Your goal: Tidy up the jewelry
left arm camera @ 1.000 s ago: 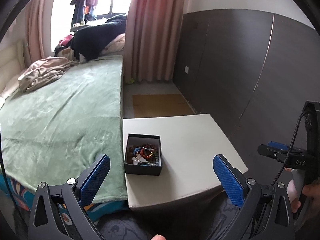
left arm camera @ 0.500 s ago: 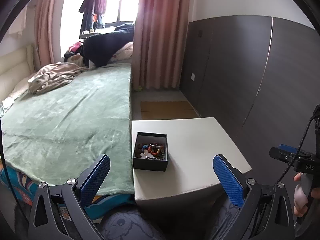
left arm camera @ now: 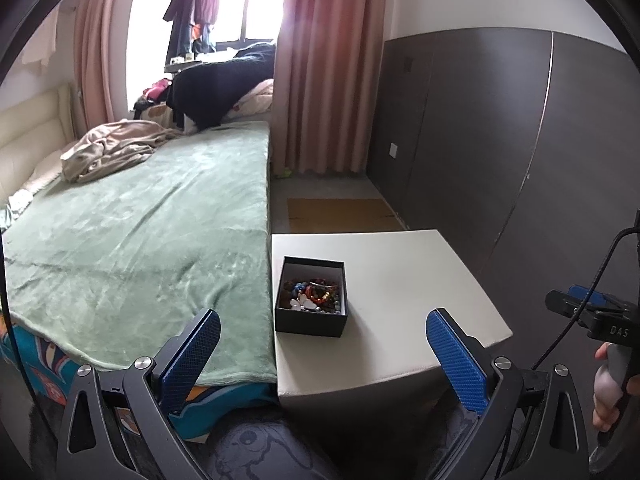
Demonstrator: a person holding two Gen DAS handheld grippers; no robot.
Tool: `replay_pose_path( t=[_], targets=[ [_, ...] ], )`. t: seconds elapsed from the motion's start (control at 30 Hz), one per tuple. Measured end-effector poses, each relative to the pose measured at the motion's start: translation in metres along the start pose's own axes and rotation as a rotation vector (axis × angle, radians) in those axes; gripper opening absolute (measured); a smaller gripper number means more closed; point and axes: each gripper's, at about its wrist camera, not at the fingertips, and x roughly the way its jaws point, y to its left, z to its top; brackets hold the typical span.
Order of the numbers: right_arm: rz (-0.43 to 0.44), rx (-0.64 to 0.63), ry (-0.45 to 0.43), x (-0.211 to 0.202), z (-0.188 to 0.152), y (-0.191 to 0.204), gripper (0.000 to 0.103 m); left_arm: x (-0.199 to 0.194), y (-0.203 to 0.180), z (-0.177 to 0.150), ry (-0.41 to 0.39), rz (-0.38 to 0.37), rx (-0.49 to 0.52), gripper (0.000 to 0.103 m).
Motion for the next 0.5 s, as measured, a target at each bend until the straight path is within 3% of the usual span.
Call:
replay_pose_path(
  t=[0.5],
  targets=[
    [0.0, 0.0, 0.018, 0.0063, 0.0009, 0.0023, 0.103, 0.0033, -0.0007, 0.0023, 0.002, -0.005, 0.009, 0.103]
  ],
)
